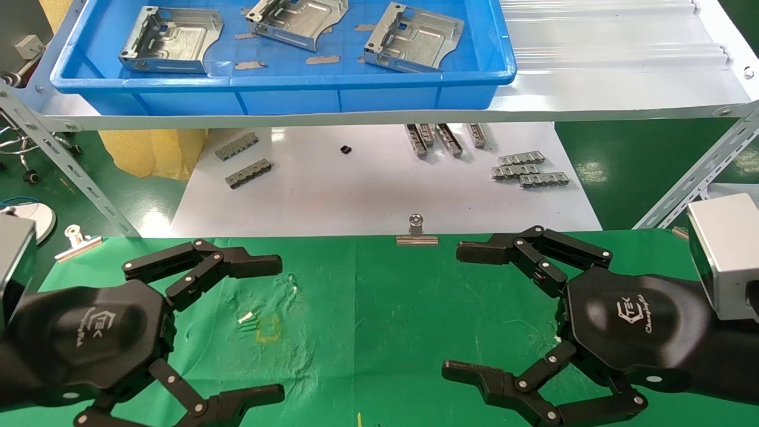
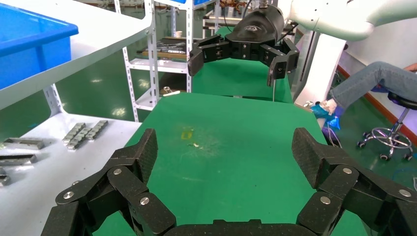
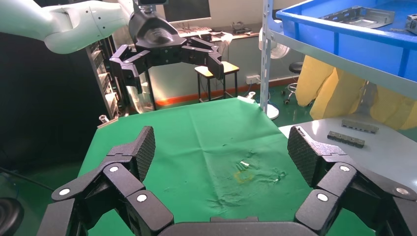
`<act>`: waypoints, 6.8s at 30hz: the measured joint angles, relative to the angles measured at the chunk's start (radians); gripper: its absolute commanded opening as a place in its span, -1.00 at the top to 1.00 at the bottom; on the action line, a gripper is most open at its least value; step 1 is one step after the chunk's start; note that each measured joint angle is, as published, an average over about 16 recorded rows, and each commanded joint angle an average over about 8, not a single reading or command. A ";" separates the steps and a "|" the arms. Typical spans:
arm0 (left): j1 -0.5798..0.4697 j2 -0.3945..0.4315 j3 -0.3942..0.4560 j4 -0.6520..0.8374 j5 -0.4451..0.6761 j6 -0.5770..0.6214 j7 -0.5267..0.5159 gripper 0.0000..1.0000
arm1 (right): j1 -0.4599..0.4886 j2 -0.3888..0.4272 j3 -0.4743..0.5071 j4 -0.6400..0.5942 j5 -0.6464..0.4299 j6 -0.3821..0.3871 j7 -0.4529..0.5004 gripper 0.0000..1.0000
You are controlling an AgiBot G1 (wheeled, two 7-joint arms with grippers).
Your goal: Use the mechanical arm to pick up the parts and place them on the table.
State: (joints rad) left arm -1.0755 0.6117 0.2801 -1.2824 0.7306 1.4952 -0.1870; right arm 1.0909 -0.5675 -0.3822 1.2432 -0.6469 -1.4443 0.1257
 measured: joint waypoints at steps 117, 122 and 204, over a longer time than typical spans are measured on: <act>-0.061 0.021 0.009 0.019 0.026 -0.006 -0.007 -1.00 | 0.000 0.000 0.000 0.000 0.000 0.000 0.000 1.00; -0.195 0.071 0.033 0.083 0.087 -0.023 -0.023 -1.00 | 0.000 0.000 0.000 0.000 0.000 0.000 0.000 1.00; -0.987 0.629 0.217 1.173 0.572 -0.513 0.197 1.00 | 0.000 0.000 0.000 0.000 0.000 0.000 0.000 -1.00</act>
State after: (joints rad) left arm -2.0626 1.2408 0.4970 -0.1094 1.3021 0.9818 0.0098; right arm 1.0909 -0.5675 -0.3825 1.2431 -0.6467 -1.4443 0.1256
